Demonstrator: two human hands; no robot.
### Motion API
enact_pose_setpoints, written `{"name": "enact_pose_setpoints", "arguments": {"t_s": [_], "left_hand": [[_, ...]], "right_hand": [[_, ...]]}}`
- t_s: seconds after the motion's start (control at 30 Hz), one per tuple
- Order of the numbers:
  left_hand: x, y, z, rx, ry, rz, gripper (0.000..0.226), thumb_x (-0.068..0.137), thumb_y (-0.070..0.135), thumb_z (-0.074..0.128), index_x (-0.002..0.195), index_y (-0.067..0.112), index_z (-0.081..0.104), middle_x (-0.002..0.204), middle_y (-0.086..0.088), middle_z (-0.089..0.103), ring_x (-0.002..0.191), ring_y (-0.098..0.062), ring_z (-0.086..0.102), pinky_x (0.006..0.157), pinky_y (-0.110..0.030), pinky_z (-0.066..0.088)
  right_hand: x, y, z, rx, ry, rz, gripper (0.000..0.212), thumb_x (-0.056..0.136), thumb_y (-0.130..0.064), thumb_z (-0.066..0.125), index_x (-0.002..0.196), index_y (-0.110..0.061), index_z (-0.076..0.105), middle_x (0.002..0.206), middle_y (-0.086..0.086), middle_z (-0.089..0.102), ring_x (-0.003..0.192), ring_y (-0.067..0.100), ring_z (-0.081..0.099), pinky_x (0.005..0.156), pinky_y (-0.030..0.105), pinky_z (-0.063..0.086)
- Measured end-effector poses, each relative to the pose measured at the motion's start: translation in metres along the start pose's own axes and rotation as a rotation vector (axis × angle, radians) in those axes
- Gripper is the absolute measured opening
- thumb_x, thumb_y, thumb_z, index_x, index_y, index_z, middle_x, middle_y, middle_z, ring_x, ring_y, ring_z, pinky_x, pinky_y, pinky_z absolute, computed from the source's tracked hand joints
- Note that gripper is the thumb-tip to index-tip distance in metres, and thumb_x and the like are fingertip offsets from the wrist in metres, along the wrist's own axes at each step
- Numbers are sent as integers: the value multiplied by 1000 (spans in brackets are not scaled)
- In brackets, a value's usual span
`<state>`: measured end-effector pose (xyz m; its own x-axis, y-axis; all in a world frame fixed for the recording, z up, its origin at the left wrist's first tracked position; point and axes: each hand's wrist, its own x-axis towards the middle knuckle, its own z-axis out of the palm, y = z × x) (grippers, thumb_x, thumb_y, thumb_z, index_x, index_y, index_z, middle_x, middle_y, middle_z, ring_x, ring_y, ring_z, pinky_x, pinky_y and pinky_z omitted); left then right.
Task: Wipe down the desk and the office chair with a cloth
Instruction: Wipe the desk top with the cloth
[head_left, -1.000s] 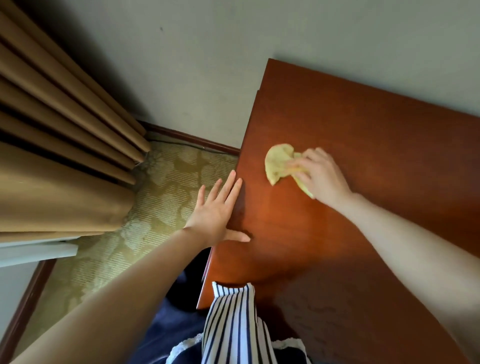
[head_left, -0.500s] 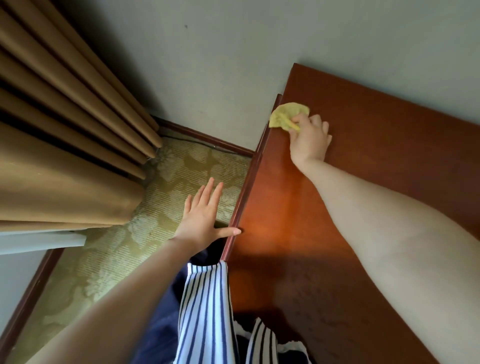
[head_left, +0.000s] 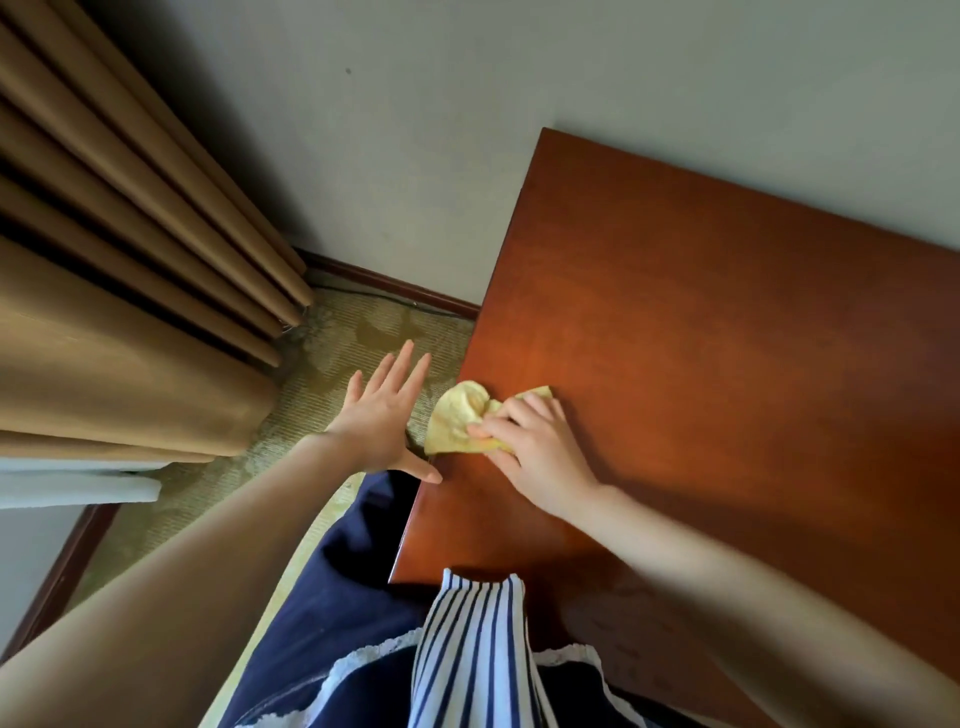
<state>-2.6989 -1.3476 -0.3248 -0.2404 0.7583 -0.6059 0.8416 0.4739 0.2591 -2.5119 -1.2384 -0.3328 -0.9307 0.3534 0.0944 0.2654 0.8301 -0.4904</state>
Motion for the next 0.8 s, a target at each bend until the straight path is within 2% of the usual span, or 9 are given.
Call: {"name": "enact_pose_setpoints", "arguments": {"t_s": [0.13,0.23,0.33,0.43,0.57,0.67,0.8], "left_hand": [[1,22,-5,147,-43,105,156,46,72,77,142,18,-33,149,-3,-39,137,-23,-35,115,-51,-12],[6,45,-6,232,-73,126,158,46,72,77,142,14,-34,149,-11,-39,136,-25,-36,115,-51,-13],[10,61,-7,268,-63,53,157,49,74,75,140,9,-36,147,-21,-38,135,-31,-37,115,-54,-11],[14,72,-7,337,-58,9,157,49,77,71,138,5,-37,145,-26,-37,135,-37,-35,115,-55,-9],[15,79,-8,408,-74,-8,157,50,79,68,136,0,-37,144,-32,-35,136,-42,-32,115,-53,-9],[17,84,-7,459,-62,-9,156,51,80,66,135,-4,-36,144,-35,-32,137,-45,-28,114,-51,-9],[18,84,-4,484,-40,-3,155,51,84,60,132,-4,-39,144,-34,-32,137,-44,-28,113,-51,-9]], "right_hand": [[-37,4,-5,-28,-9,-131,20,79,-19,65,97,-21,73,85,-1,61,87,20,51,77,35,38],[-58,16,-16,-61,-13,-185,20,83,-20,60,97,-22,74,82,0,62,86,16,45,78,31,35],[-70,31,-28,-105,1,-195,21,77,-13,72,96,-21,75,81,0,62,84,16,46,75,32,40],[-73,53,-42,-145,78,-90,30,67,-6,79,94,-18,76,80,2,63,82,18,50,68,35,44],[-58,79,-56,-166,140,77,31,67,-4,81,94,-16,76,81,5,63,74,27,57,61,41,46],[-32,97,-63,-190,162,220,31,69,-4,79,98,-14,74,84,8,62,76,33,57,66,42,43],[15,121,-73,-240,197,409,26,82,-11,68,108,-15,70,93,11,59,89,34,52,74,42,39]]}}
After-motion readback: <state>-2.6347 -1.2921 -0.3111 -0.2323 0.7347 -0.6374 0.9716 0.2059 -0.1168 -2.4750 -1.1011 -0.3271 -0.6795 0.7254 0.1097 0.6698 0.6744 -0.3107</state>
